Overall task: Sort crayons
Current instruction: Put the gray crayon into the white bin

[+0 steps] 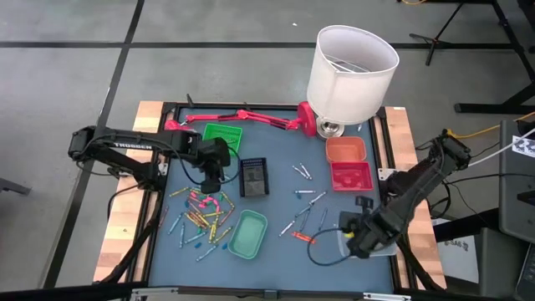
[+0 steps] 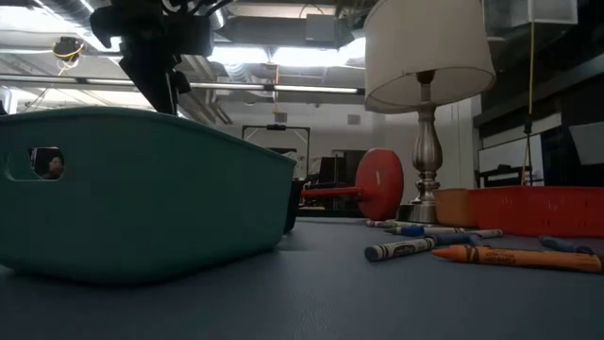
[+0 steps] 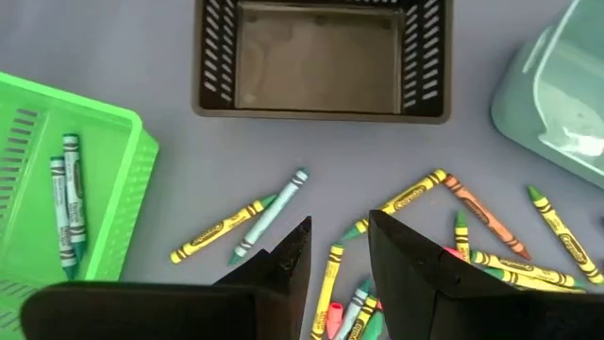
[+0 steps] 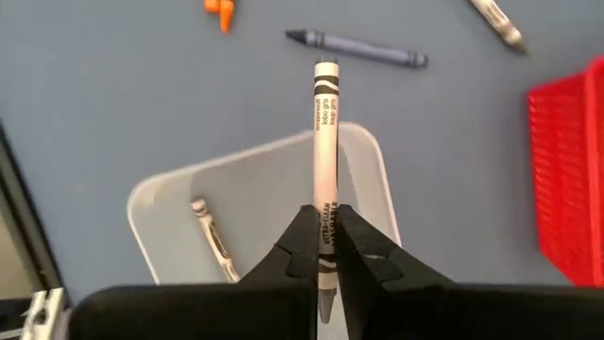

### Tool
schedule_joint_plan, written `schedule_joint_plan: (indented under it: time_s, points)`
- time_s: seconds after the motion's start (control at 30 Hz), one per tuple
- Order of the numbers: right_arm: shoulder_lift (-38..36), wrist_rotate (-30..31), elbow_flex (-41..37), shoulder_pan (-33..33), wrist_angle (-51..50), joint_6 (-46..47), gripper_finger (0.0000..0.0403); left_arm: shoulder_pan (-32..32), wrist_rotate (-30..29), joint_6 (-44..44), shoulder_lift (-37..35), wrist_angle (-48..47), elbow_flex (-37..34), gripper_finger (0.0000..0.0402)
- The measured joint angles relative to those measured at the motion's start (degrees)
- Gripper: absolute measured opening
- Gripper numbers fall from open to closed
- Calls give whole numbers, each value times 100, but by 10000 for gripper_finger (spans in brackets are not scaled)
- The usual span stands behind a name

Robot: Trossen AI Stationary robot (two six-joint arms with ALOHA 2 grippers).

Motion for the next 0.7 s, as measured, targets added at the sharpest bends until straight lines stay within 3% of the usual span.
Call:
schedule_joint_plan:
  time_s: [0.17, 0.33, 0.7]
  points:
    - [4, 82, 0, 467, -124, 674, 15, -166, -6, -13, 0, 5, 0, 92]
    - [4, 82, 0, 810, -122, 727, 15, -232, -14, -13, 1, 93, 0, 92]
    - [4, -25, 0, 931, -137, 729, 15, -230, -239, 70, 19, 173, -2, 92]
